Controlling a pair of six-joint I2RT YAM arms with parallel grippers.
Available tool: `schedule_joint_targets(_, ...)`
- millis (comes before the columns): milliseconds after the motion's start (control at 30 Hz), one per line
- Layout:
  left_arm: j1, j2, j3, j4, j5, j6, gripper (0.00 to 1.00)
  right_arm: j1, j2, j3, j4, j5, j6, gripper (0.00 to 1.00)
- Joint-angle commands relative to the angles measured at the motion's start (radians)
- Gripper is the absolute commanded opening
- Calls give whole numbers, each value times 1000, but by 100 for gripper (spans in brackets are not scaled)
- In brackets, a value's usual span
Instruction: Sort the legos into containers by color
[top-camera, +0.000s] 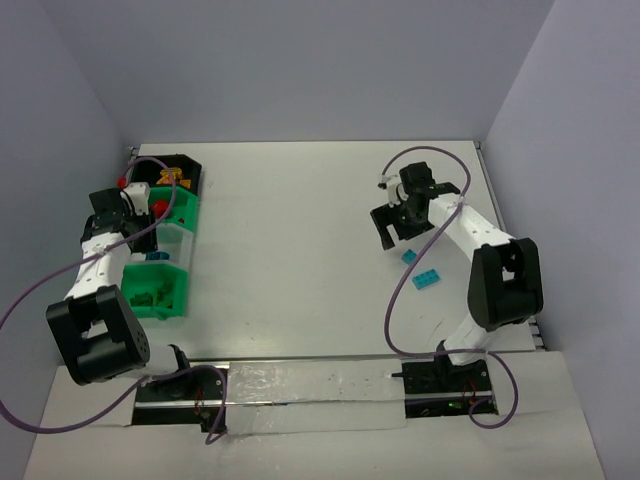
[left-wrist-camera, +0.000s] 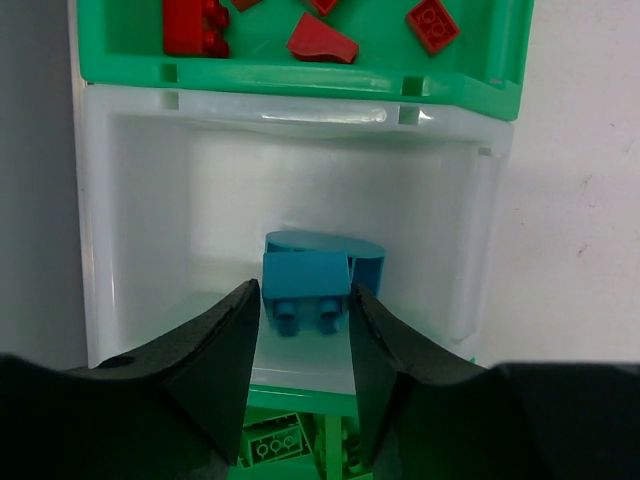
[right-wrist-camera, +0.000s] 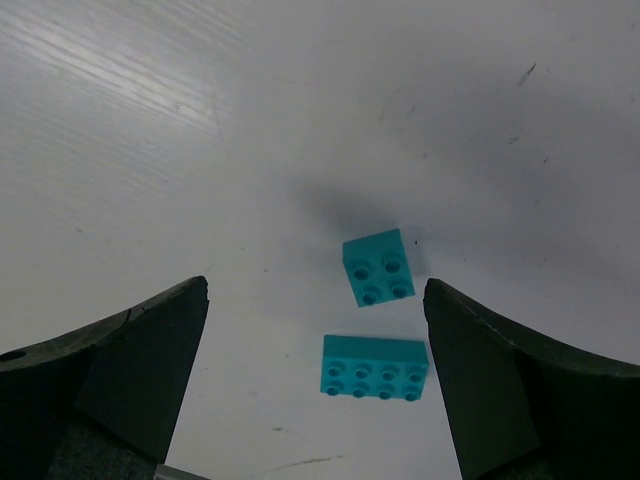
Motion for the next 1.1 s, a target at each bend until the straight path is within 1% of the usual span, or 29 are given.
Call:
schedule_joint_targets(0,4,-45,18,6,13,45,60,-46,38,-8,-52,44,-108,92)
schedule_joint_targets(33,6,-48,15,-1,22,60,71,-67,55,-8,-55,44,-137,91)
schedule_joint_targets(67,6,-55,12,-9,33,67,73,-83,74,-2,-58,49,-157,90)
schedule_joint_targets(267,4,-64,13,-17,50,65,76,-106,153,59,-101,11,-211,85)
schedule_joint_targets(433,5,-79,41,-34,81,63,76,-105,197,61,-115,2,-240,79)
schedule_joint_targets(500,5,-88,57,-42,112,66,76,-105,213,52,-109,5,-256,66)
schedule_joint_targets(567,6,-97,70,-44,151,69,77,-105,221,47,-100,4,-263,56)
schedule_joint_targets(700,4,-113,85,-50,202,71,77,-105,232,54,-92,4,-269,52)
schedule_joint_targets(900,4,-116,131,-80,332,49,76,-88,235,78,-89,-19,-275,36)
schedule_joint_targets(967,2,-120,146,-79,430,26,77,-77,208,97,-100,-95,-268,27)
schedule_joint_targets(1000,0,-125,151,-77,455,11,77,-72,196,114,-108,-120,-261,19)
schedule_joint_targets(1067,-14,-138,155,-62,544,-30,77,-62,183,155,-120,-215,-235,7)
